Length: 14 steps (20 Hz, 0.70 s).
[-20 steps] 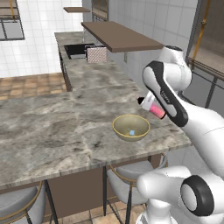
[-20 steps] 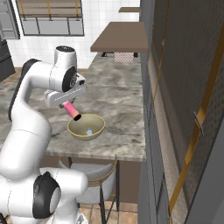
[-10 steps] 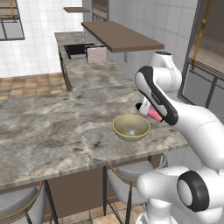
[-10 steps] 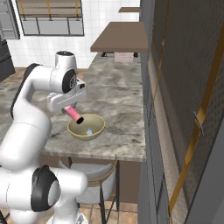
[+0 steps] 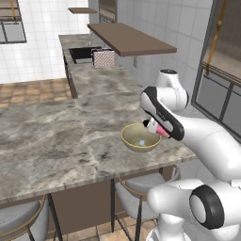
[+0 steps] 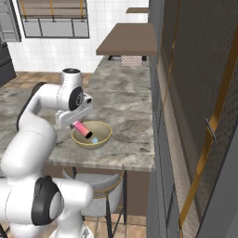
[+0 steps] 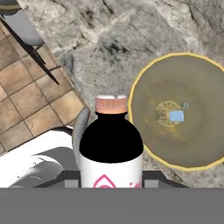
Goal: Open the fridge, grab two sodas, and place both sodas inside the bowl with ice on the dining counter.
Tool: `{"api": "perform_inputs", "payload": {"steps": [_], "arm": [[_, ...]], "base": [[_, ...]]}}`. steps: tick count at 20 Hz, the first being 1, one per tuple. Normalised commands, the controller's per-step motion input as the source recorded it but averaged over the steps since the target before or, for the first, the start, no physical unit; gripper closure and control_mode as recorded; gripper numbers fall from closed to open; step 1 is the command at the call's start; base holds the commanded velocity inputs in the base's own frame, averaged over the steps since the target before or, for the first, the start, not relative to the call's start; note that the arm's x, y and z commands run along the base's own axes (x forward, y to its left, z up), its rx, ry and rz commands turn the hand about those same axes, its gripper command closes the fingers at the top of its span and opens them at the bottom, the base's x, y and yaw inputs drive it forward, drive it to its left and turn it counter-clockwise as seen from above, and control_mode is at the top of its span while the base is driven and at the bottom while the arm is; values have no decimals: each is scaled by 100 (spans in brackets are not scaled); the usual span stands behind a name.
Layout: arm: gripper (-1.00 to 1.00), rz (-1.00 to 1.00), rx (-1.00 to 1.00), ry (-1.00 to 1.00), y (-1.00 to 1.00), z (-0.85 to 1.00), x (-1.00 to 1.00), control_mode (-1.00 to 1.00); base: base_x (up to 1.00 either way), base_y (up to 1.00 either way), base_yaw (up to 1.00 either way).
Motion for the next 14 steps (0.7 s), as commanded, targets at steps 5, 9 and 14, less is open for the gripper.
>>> {"api": "perform_inputs", "payload": {"steps": [5,9,14], "arm": [[100,11,0,0,0,-34,60,-100],[100,11,0,0,0,-29,49,-100],[100,9,0,0,0,-27,32,-100]], "base": [[0,0,0],[0,0,0],[0,0,0]]}}
